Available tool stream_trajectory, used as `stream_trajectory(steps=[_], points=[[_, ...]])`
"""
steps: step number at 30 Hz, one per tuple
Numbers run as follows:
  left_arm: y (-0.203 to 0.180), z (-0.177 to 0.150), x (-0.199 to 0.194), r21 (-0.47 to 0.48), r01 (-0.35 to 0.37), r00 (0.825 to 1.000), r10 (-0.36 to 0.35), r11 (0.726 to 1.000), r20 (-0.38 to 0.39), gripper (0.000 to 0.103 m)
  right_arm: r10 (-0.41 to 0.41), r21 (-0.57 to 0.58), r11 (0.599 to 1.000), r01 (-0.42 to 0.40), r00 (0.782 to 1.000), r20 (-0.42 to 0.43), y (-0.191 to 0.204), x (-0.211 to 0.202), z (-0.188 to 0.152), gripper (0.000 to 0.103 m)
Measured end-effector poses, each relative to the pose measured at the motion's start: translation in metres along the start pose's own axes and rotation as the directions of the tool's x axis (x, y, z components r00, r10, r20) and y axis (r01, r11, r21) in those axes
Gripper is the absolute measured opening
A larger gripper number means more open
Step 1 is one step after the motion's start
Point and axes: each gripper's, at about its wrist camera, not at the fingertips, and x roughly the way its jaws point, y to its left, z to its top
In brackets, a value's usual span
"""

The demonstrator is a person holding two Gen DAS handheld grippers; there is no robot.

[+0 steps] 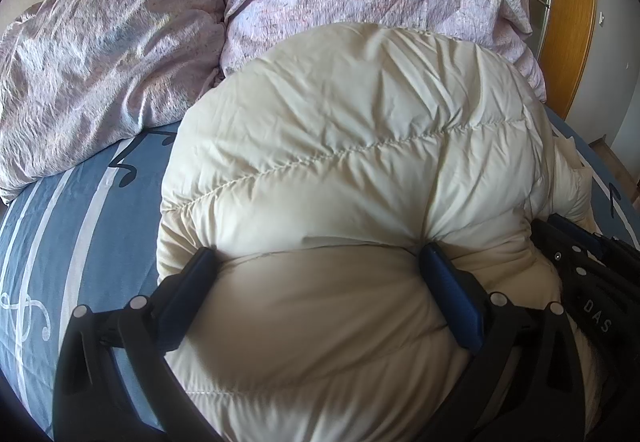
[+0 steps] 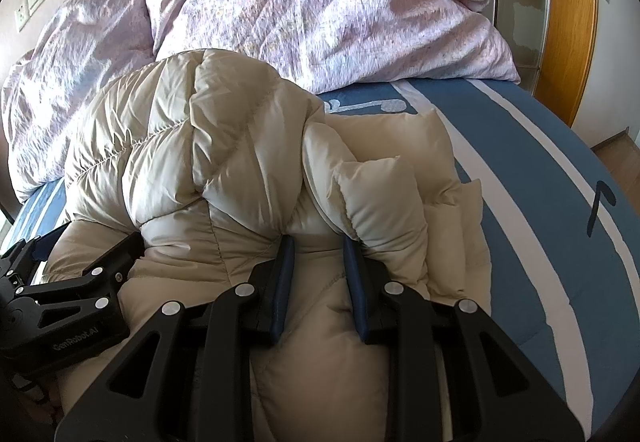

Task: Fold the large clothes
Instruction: 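Open the left gripper and lift it off while the right gripper grasps the bundle edge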

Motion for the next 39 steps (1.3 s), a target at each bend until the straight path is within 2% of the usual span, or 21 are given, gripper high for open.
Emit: stream_trajectory(steps=[7, 12, 14, 17, 19, 21, 24, 28, 34, 39], points=[[0.0, 0.002, -0.001, 0.005, -0.002, 1.0, 0.002, 1.0, -0.025, 0.101, -0.006, -0.013, 1.0, 0.006, 1.0, -0.025, 0.002, 0.003, 0.003, 0.027], [0.003, 0.009, -0.011, 0.052, 0.014, 0.998, -0.011, 0.999, -0.068, 0.101, 0.005, 0.0, 1.0, -0.005, 0.995, -0.102, 0.001, 0.002, 0.013, 0.028], [0.009, 0.01, -0.022, 0.051, 0.023, 0.997, -0.02, 0.998, -0.069, 0.101, 0.034, 0.029, 0.999, -0.03, 0.989, -0.145, -0.003, -0.004, 0.019, 0.031], [0.026, 0.011, -0.043, 0.019, 0.061, 0.997, -0.06, 0.998, -0.048, 0.101, 0.085, 0.067, 0.995, -0.076, 0.986, -0.141, -0.012, -0.026, 0.027, 0.056], [0.041, 0.01, -0.057, 0.0, 0.083, 0.996, -0.083, 0.997, -0.031, 0.1, 0.07, 0.055, 0.996, -0.064, 0.992, -0.108, -0.014, -0.042, 0.032, 0.084], [0.051, 0.009, -0.063, -0.011, 0.096, 0.995, -0.096, 0.995, -0.032, 0.1, 0.069, 0.052, 0.997, -0.065, 0.994, -0.084, -0.021, -0.058, 0.039, 0.089], [0.067, 0.006, -0.065, -0.029, 0.107, 0.993, -0.109, 0.994, -0.055, 0.1, 0.11, 0.107, 0.989, -0.098, 0.987, -0.113, -0.038, -0.065, 0.045, 0.093], [0.08, -0.002, -0.058, -0.048, 0.099, 0.99, -0.103, 0.994, -0.095, 0.1, 0.169, 0.199, 0.971, -0.129, 0.967, -0.193, -0.061, -0.056, 0.048, 0.094], [0.08, -0.008, -0.046, -0.065, 0.122, 0.982, -0.13, 0.99, -0.139, 0.101, 0.255, 0.333, 0.932, -0.145, 0.914, -0.316, -0.082, -0.026, 0.039, 0.094], [0.073, -0.011, -0.04, -0.061, 0.143, 0.975, -0.151, 0.988, -0.162, 0.101, 0.321, 0.412, 0.898, -0.155, 0.871, -0.372, -0.091, -0.008, 0.028, 0.098]])
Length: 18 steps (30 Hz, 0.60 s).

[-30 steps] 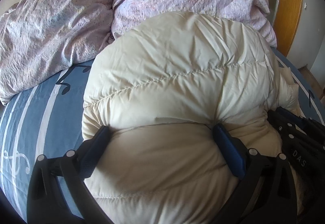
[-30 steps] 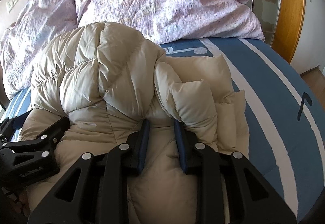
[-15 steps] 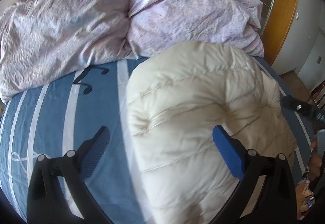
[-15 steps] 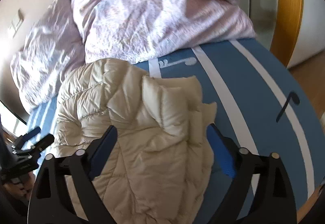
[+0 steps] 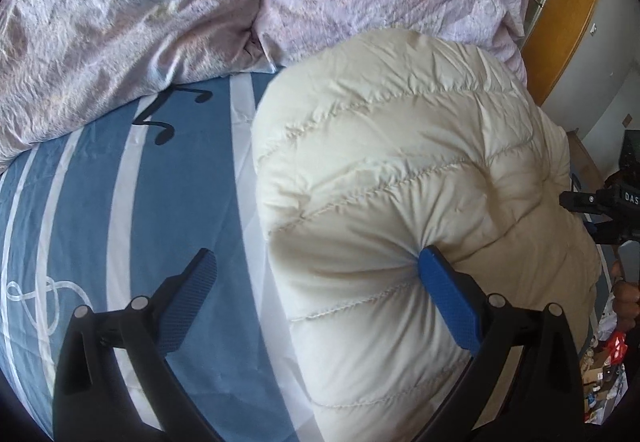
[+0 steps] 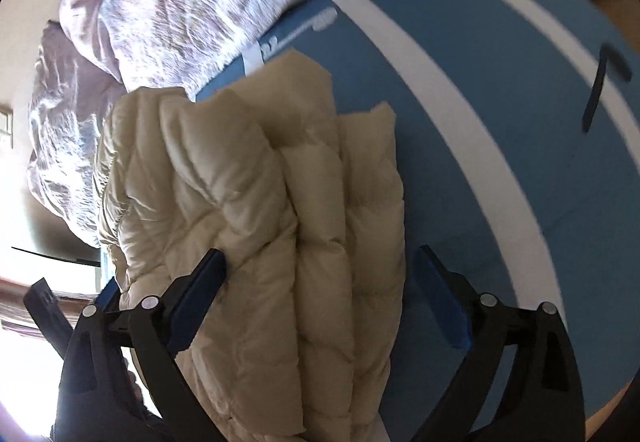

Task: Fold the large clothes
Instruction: 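Open the left gripper and lift it off while the right gripper grasps the bundle edge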

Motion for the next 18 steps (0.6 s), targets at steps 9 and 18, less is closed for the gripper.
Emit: stream_trajectory(steps=[9, 18], points=[[-0.012, -0.002, 0.009, 0.026, 0.027, 0.999, -0.026, 0.999, -0.024, 0.1, 0.105, 0.062, 0.993, -0.102, 0.994, -0.045, -0.013, 0.014, -0.003, 0.102], [0.001, 0.008, 0.0, -0.021, 0.041, 0.999, -0.042, 0.999, -0.023, 0.1, 0.2, 0.051, 0.979, -0.199, 0.979, -0.027, 0.001, 0.024, -0.006, 0.041]])
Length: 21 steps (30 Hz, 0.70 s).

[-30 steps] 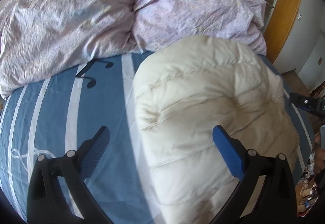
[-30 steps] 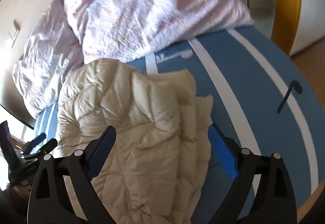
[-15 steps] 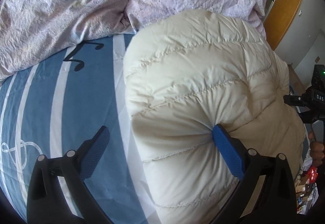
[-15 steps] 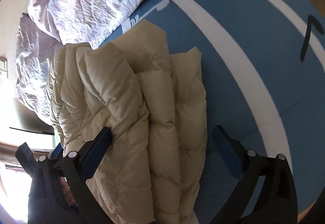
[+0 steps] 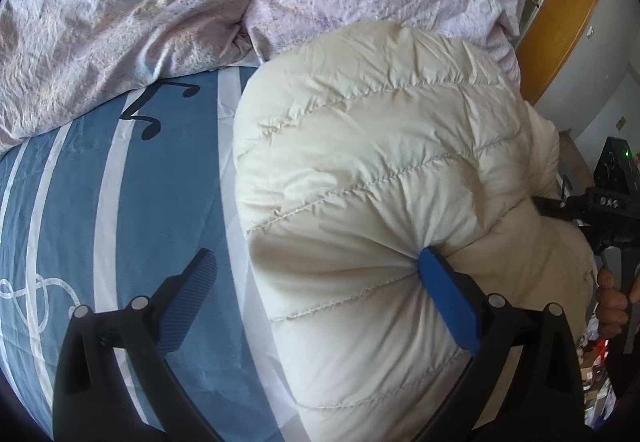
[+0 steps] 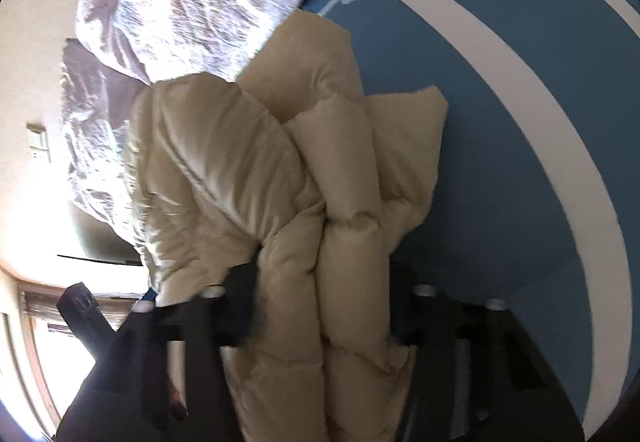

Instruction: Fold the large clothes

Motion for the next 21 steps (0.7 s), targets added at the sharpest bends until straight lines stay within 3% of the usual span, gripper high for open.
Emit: stream_trajectory(steps=[4, 6, 14, 21], points=[[0.002, 0.003, -0.007, -0.002, 0.007, 1.0, -0.007, 1.0, 0.013, 0.1, -0.009, -0.025, 1.0, 0.01, 0.999, 0.045, 0.01, -0.005, 0.004, 0.024], [0.003, 0.003, -0.01, -0.004, 0.01, 1.0, -0.01, 1.0, 0.018, 0.1, -0.013, -0.036, 0.999, 0.015, 0.998, 0.06, 0.014, -0.006, 0.004, 0.022], [0.022, -0.003, -0.009, -0.068, 0.086, 0.996, -0.087, 0.994, -0.019, 0.1, -0.021, -0.038, 0.999, 0.024, 0.997, 0.073, 0.015, -0.006, 0.006, 0.02], [0.027, -0.006, 0.015, -0.171, 0.193, 0.975, -0.209, 0.966, -0.082, 0.1, -0.022, -0.017, 1.0, 0.023, 0.998, 0.059, 0.01, -0.008, 0.007, 0.02]])
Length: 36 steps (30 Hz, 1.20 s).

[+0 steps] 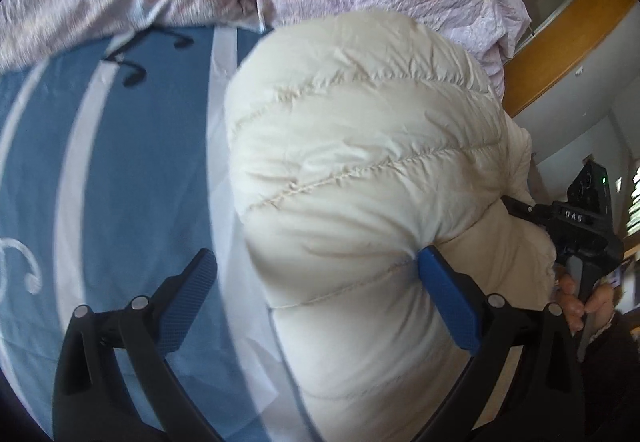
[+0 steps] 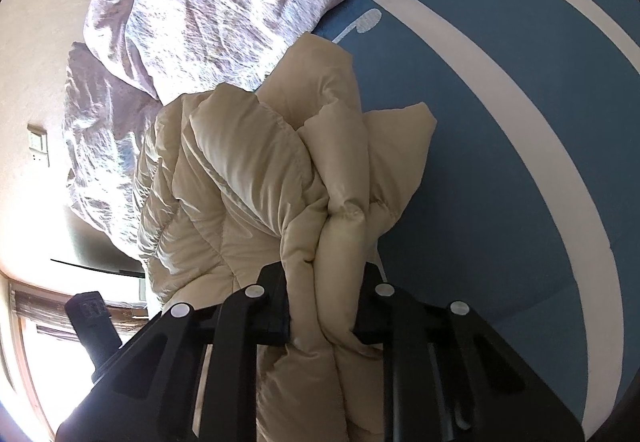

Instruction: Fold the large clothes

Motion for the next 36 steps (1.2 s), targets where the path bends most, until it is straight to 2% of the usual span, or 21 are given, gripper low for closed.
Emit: stream_trajectory(steps=[5, 10, 15, 18, 21, 28, 36], points=[[-0.001, 0.002, 0.015, -0.06, 0.07, 0.997, -0.071, 0.996, -0.03, 0.095, 0.004, 0.017, 1.0, -0.004, 1.0, -0.006, -0.004, -0.001, 0.002, 0.02], [-0.002, 0.005, 0.017, -0.083, 0.093, 0.995, -0.095, 0.992, -0.02, 0.08, 0.011, 0.029, 1.0, -0.011, 1.0, -0.002, -0.005, -0.001, 0.005, 0.02], [-0.001, 0.012, 0.007, -0.086, 0.103, 0.994, -0.1, 0.991, 0.032, 0.047, 0.034, 0.019, 0.999, -0.034, 0.999, 0.005, 0.0, -0.001, 0.01, 0.02], [0.003, 0.019, -0.003, -0.083, 0.104, 0.993, -0.099, 0.991, 0.066, 0.036, 0.055, -0.002, 0.998, -0.055, 0.998, 0.007, 0.012, 0.001, 0.015, 0.019], [0.009, 0.027, -0.019, -0.067, 0.088, 0.991, -0.08, 0.994, 0.109, 0.031, 0.081, -0.036, 0.996, -0.081, 0.997, 0.001, 0.032, 0.005, 0.021, 0.019], [0.044, 0.048, -0.057, -0.088, 0.012, 0.977, 0.007, 0.996, 0.215, 0.029, 0.152, -0.126, 0.98, -0.155, 0.988, -0.038, 0.096, 0.037, 0.032, 0.018], [0.091, 0.065, -0.079, -0.13, -0.136, 0.946, 0.167, 0.982, 0.279, 0.029, 0.119, -0.248, 0.959, -0.137, 0.989, -0.089, 0.16, 0.091, 0.035, 0.018]])
